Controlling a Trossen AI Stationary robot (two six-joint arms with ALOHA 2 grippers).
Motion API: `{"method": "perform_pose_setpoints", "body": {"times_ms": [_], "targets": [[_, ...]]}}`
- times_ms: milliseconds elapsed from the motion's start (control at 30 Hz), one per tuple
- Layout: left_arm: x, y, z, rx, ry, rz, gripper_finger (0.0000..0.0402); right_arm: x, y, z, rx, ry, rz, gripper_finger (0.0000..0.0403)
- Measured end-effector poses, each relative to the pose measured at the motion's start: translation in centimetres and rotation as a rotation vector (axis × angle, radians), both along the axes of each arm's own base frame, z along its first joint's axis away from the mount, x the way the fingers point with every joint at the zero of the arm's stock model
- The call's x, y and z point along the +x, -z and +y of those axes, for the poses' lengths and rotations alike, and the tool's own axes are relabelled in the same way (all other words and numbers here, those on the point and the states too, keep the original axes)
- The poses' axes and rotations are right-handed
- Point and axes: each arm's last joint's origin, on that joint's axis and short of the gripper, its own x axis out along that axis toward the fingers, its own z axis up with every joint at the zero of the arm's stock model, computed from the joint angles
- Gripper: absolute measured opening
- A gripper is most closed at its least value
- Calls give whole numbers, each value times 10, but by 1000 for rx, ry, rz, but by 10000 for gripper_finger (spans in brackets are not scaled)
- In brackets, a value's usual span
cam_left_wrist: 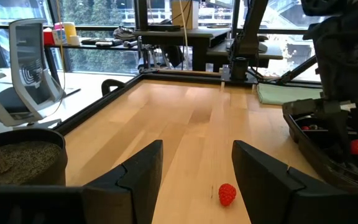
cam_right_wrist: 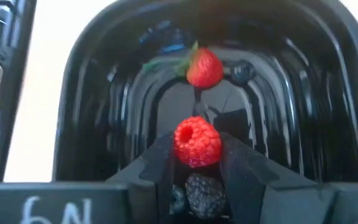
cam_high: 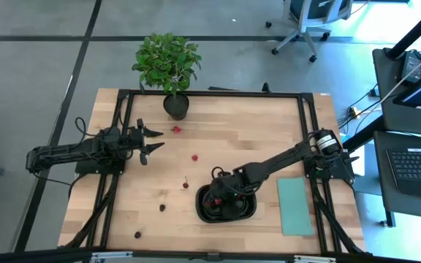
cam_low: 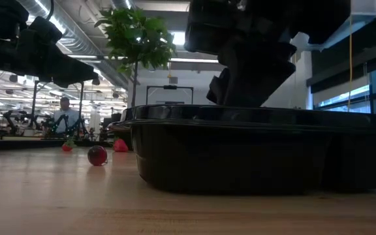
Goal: Pick and placing Produce into tupperware
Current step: Put the top raspberry into the left side of the black container, then put the red cherry into the right side of the black container
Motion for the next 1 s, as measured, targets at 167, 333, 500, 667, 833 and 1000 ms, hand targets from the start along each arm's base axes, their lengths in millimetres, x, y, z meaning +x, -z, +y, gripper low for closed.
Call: {"method": "perform_pose_setpoints", "body": {"times_ms": [167,333,500,667,833,1000], "targets": [[0,0,0,0,0,0,186,-1,1,0,-2,-2,0,117],[0,0,0,0,0,0,186,-1,1,0,-37,-69,-24,118],[0,0,0,1,0,0,186,0,1,-1,-41,-74,-27,127],[0,0,0,1,0,0,186,0,1,-1,-40,-74,-29,139],[0,0,0,1,0,0,186,0,1,-1,-46,-86,-36,139],[0,0,0,1,0,0,186,1,0,0,-44,-85,-41,137]]}}
